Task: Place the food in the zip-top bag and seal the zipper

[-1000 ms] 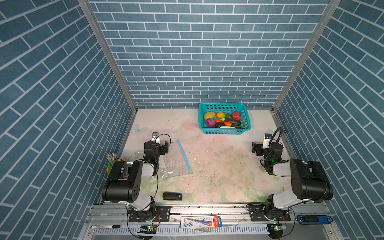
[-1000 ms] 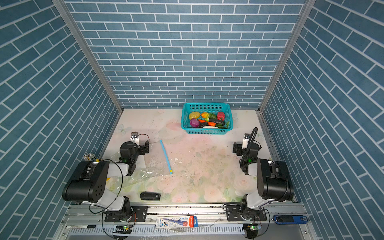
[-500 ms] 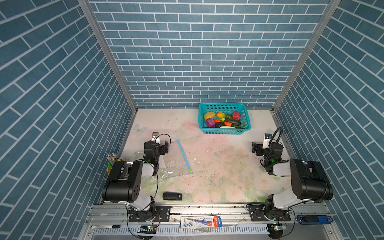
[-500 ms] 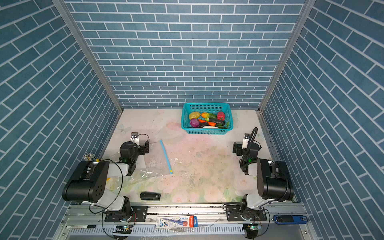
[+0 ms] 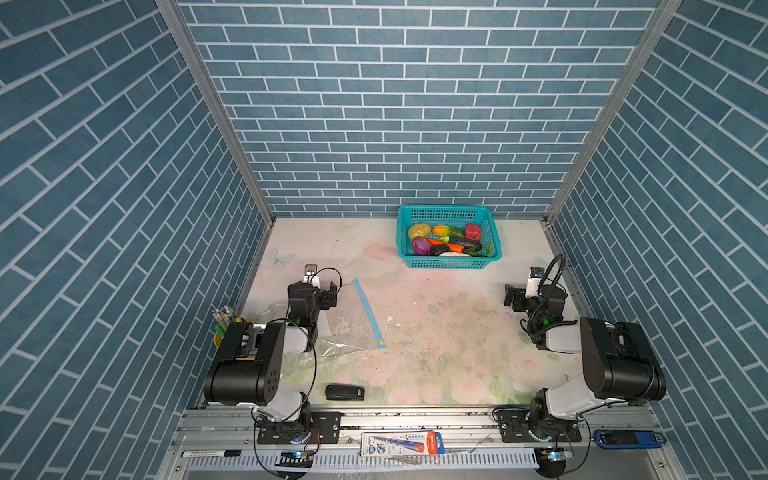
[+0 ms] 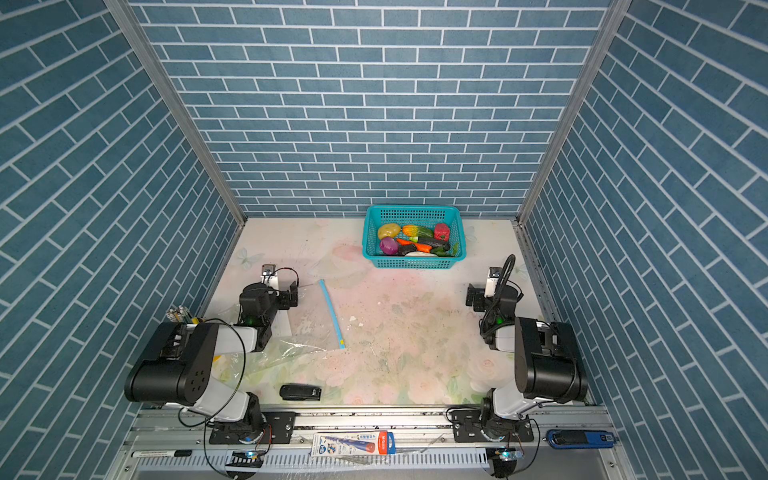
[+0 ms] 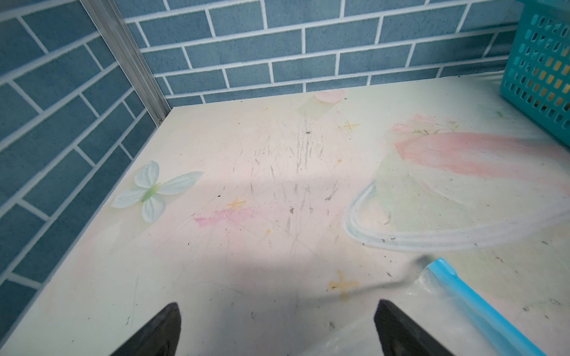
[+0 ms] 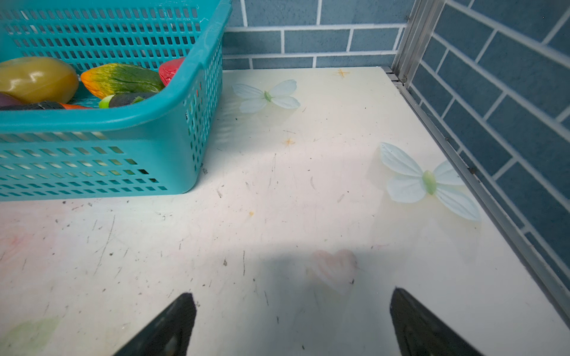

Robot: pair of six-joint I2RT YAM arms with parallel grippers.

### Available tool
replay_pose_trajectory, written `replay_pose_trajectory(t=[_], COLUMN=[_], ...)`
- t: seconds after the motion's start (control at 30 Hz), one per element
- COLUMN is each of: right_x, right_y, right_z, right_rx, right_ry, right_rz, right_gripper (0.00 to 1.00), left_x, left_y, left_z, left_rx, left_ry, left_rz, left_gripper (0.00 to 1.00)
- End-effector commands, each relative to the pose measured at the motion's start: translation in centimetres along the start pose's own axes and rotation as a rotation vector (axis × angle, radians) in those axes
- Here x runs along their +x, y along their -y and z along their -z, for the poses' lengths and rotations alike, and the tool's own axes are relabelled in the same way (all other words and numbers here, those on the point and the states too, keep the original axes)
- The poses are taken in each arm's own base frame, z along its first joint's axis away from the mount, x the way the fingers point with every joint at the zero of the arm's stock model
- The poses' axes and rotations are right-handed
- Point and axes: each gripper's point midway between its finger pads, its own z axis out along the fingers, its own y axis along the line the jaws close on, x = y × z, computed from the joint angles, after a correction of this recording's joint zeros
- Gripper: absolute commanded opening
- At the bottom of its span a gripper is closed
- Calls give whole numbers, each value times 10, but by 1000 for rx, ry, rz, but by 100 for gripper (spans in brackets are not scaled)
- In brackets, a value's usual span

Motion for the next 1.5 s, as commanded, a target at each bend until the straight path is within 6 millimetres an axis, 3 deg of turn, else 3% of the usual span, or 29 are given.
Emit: replay_pose_trajectory(t=[0.0, 0.13, 0.27, 0.37, 0.43, 0.5, 0.67, 1.0, 1.27, 1.47], right_x=[-16, -23, -37, -56, -75, -83, -104, -118, -111, -109], right_y=[1, -4, -7, -8, -11, -14, -24, -70, -77, -78], right_z=[-1, 5, 14, 27, 36, 39, 33, -7, -51, -72], right_rx=[3, -27, -38, -1, -6, -7, -31, -255, -285, -284], right_ry=[52, 68, 55, 42, 55, 12, -141, -331, -400, -418], right_rz=[-21, -11, 0, -5, -69, -145, -295, -551, -581, -585], right_gripper=[99, 99, 99, 99, 99, 99, 99, 99, 99, 99], left_x=[-11, -17, -30, -53, -73, -88, -112, -155, -148, -145], left_y=[-2, -9, -1, 6, 10, 29, 98, 194, 248, 279], left_z=[1, 7, 8, 10, 12, 10, 3, -35, -65, -74], left_rx=[-5, -38, -14, -17, -31, 38, 208, 546, 683, 744], left_ry=[36, 51, 5, -41, -47, -78, -169, -380, -473, -502], left_rz=[-1, 16, -25, -74, -7, 64, 107, 394, 464, 480], left_gripper=[99, 99, 99, 99, 99, 99, 99, 99, 98, 98])
